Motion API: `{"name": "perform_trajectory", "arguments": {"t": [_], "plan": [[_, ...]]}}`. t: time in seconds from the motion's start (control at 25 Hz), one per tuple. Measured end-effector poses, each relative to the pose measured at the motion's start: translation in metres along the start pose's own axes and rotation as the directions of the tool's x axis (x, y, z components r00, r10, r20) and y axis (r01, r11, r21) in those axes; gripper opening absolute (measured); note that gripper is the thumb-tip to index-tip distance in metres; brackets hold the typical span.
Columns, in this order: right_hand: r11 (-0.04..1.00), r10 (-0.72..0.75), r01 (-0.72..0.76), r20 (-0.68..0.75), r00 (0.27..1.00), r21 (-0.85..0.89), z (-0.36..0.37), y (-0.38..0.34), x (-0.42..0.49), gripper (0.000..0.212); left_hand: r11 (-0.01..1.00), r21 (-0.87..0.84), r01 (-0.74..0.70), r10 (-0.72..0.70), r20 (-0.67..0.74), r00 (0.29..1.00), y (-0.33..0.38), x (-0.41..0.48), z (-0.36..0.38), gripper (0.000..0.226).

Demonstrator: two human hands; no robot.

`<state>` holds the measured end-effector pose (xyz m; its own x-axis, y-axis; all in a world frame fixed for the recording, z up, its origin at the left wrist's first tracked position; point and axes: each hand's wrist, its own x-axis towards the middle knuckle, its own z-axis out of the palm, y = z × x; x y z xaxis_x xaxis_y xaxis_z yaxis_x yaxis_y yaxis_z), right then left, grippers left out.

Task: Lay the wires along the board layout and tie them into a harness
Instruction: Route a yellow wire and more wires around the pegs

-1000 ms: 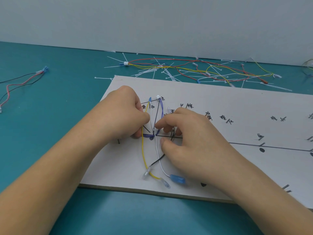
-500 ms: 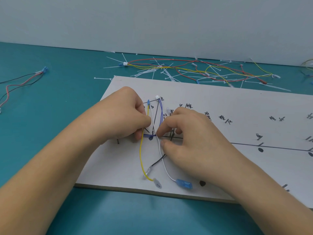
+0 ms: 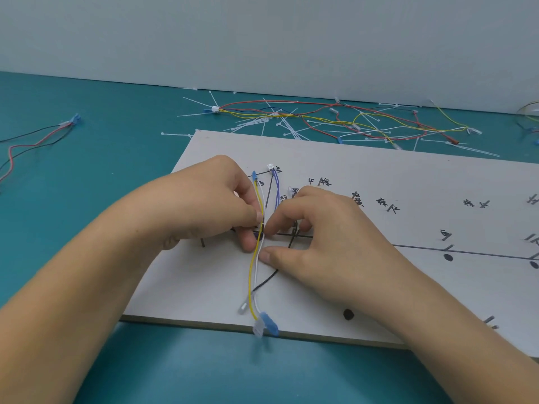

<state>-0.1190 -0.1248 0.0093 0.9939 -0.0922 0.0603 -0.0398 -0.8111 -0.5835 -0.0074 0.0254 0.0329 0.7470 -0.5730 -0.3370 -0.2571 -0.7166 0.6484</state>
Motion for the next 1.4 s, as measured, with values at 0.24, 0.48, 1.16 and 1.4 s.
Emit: {"name": "perform_trajectory", "arguments": {"t": [0.24, 0.48, 1.16, 1.4], "plan": [[0.999, -0.013, 0.016, -0.050, 0.999, 0.050, 0.006, -0.002, 0.002, 0.044, 0.999, 0.022, -0.025, 0.024, 0.039, 0.999, -0.003, -0.002, -0.004, 0.008], [1.000, -0.023, 0.024, -0.063, 0.998, 0.017, 0.007, -0.001, 0.002, 0.037, 0.999, 0.033, -0.028, 0.025, 0.093, 0.995, -0.007, -0.001, -0.008, 0.008], [0.979, -0.188, 0.194, -0.090, 0.978, 0.064, 0.007, 0.000, 0.002, 0.010, 0.998, 0.039, -0.056, 0.048, 0.190, 0.981, -0.007, -0.005, -0.010, 0.009], [0.977, -0.122, 0.134, -0.080, 0.989, 0.164, 0.003, 0.001, 0.001, 0.004, 0.996, 0.081, -0.037, 0.027, 0.119, 0.993, -0.002, -0.010, -0.005, 0.016]]}}
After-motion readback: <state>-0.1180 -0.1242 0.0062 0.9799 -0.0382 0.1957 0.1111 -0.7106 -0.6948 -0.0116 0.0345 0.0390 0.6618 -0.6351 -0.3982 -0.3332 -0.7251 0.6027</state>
